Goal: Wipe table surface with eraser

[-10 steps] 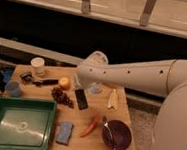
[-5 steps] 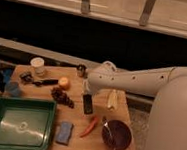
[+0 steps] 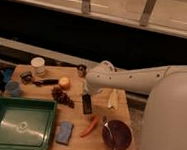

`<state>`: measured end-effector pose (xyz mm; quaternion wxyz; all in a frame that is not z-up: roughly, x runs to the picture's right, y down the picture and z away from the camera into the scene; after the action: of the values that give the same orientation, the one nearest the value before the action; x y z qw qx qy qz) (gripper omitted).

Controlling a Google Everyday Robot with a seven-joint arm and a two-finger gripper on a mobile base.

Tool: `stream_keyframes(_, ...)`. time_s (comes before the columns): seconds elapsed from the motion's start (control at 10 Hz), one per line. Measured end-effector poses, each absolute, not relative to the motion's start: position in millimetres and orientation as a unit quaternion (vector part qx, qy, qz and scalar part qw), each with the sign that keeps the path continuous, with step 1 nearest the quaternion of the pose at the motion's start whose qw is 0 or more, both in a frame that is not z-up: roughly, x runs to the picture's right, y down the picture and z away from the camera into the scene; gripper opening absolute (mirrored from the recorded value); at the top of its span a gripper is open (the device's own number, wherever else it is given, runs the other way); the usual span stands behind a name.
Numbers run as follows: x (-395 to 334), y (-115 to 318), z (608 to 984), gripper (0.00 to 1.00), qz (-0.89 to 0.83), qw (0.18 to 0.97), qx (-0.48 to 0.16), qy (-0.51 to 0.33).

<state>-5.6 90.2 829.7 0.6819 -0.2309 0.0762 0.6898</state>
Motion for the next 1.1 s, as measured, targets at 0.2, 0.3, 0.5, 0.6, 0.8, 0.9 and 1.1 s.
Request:
stream_keyframes(0.2, 2, 97, 855, 0.0, 0.695, 0.673, -0.236, 0.087)
stream_keyframes(0.3, 1, 101, 870, 0.0, 0.698, 0.668, -0.241, 0.092)
stream_keyframes(0.5, 2, 102, 883, 0.0, 0.703, 0.659, -0.248, 0.098)
stream_keyframes(0.6, 3, 104, 886, 0.0, 0.703, 0.658, -0.25, 0.102)
stream_keyframes(0.8, 1, 109, 881, 0.0, 0.696, 0.665, -0.246, 0.11)
stream_keyframes(0.9, 3, 111, 878, 0.0, 0.693, 0.669, -0.239, 0.119)
stream_keyframes(1.1, 20, 112, 876, 0.0, 0.697, 0.668, -0.223, 0.135)
